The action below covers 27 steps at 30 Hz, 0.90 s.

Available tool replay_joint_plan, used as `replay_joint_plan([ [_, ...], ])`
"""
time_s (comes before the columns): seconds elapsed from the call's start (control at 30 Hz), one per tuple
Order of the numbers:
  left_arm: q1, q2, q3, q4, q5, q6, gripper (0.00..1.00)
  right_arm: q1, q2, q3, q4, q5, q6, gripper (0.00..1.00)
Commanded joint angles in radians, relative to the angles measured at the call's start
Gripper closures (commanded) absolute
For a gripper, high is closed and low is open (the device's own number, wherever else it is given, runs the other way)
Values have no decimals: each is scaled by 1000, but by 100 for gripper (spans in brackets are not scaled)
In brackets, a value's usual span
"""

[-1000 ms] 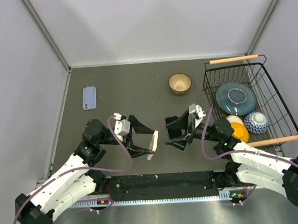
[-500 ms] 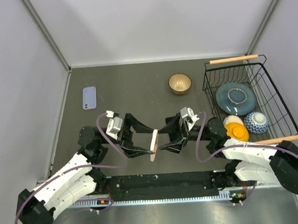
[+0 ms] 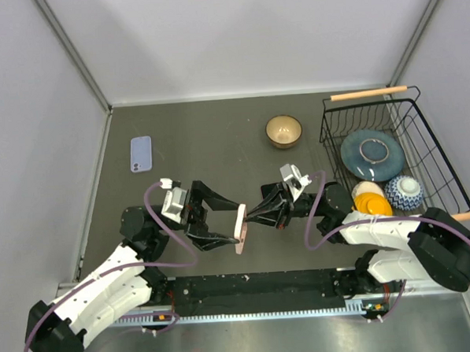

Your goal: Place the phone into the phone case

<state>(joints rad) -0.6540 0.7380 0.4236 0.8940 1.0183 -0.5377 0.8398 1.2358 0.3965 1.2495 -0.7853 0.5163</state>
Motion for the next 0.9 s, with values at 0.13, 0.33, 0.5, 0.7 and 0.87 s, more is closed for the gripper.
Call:
replay_joint_plan([
  [0.13, 2, -80, 133, -470, -92, 238, 1, 12, -104, 60, -337, 83, 10, 100],
  [0.33, 2, -81, 334, -1030, -494, 447, 1, 12, -191, 119, -784, 325, -1, 100],
  [0.5, 2, -114, 339, -1119, -921, 463, 1, 13, -162, 166, -1095, 650, 68, 100],
  [0.7, 2, -126, 363, -1207, -1395, 407, 1, 51, 71, 344, -1392, 834, 203, 100],
  [0.87, 2, -112, 360, -1250, -1580, 416, 1, 94, 186, 384, -1438, 925, 329, 100],
])
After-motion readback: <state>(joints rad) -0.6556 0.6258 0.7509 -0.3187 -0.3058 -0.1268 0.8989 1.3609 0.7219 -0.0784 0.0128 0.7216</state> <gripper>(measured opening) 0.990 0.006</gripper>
